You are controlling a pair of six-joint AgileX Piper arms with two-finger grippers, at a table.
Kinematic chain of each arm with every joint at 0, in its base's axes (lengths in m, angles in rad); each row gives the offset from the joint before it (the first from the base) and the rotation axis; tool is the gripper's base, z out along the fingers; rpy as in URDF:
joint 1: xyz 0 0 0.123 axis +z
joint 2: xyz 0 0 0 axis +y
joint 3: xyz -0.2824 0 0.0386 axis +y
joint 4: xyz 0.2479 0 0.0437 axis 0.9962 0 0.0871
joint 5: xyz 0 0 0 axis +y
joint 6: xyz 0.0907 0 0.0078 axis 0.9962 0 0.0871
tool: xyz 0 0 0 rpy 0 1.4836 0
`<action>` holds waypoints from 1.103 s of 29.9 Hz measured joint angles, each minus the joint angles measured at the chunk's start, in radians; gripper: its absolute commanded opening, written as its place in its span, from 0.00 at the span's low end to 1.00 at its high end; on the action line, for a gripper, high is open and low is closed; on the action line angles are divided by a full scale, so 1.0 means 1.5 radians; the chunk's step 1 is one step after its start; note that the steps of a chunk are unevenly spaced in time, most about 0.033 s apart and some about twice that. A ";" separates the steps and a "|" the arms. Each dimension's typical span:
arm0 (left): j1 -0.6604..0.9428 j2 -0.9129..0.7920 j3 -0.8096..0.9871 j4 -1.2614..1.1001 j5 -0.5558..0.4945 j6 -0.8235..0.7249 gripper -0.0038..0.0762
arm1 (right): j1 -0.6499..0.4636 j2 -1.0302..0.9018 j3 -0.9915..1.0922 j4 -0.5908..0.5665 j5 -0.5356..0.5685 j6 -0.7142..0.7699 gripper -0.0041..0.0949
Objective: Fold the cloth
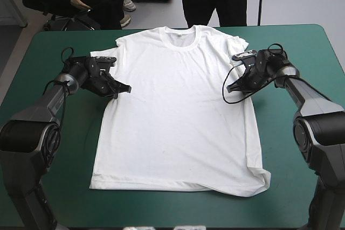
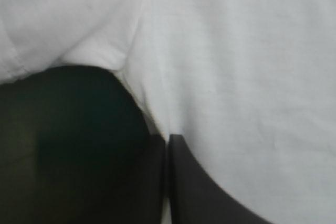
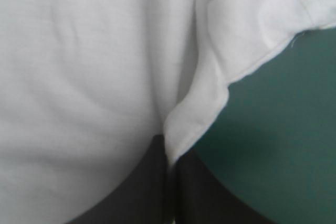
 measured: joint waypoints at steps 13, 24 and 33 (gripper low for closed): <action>0.001 -0.096 0.004 0.023 -0.040 0.000 0.03 | 0.000 -0.140 0.000 0.004 -0.005 -0.011 0.03; 0.002 -0.290 -0.032 0.029 -0.037 0.005 0.03 | 0.000 -0.361 0.000 0.004 0.002 -0.023 0.03; 0.002 -0.470 -0.076 0.022 -0.023 0.024 0.03 | 0.000 -0.553 0.000 0.004 0.050 -0.028 0.03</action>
